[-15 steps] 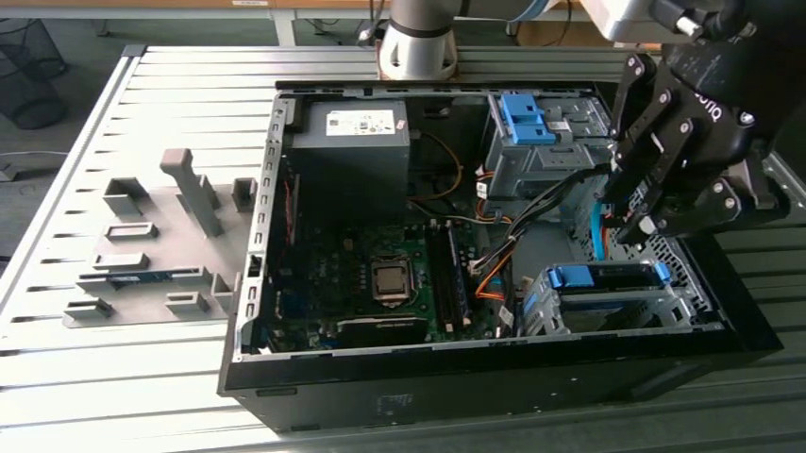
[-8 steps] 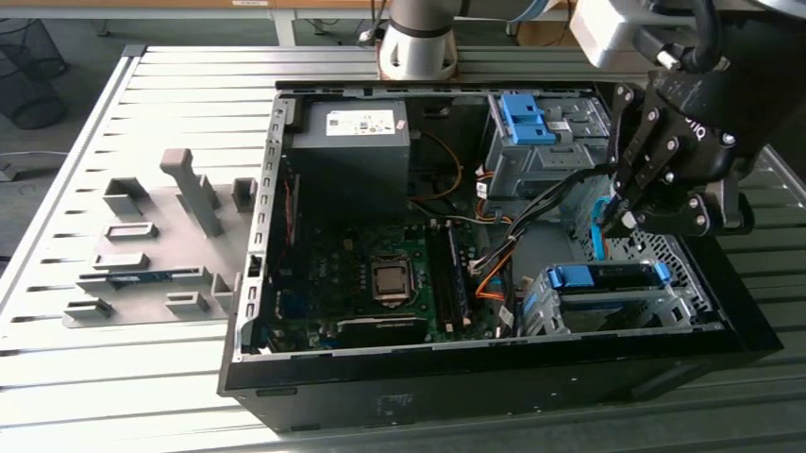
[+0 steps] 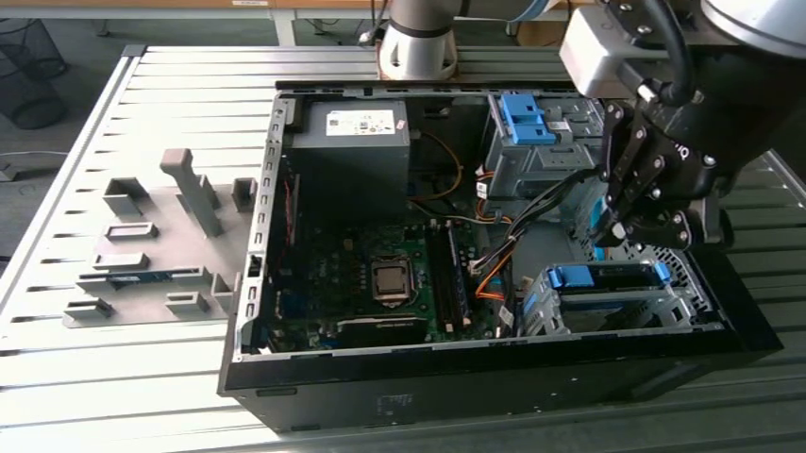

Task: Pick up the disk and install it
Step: 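Insert the disk into the insertion slot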

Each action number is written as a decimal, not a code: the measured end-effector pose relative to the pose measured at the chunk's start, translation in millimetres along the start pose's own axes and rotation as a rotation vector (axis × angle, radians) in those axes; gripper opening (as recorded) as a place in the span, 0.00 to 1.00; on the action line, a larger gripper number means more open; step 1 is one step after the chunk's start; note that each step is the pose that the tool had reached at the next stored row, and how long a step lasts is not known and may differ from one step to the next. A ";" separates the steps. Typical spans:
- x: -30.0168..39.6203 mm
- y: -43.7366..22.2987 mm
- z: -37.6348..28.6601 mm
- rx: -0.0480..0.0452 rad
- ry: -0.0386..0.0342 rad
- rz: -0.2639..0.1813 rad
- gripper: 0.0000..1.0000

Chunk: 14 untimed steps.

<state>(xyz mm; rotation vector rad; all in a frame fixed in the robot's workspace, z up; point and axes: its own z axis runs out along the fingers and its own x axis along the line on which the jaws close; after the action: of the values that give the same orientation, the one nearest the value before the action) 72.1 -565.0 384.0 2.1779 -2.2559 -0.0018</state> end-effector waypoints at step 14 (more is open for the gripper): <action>-0.1 -0.1 17.9 0.0000 0.0000 0.000 0.11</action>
<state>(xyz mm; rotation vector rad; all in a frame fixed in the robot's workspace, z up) 72.1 -565.0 366.1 2.1779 -2.2560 -0.0018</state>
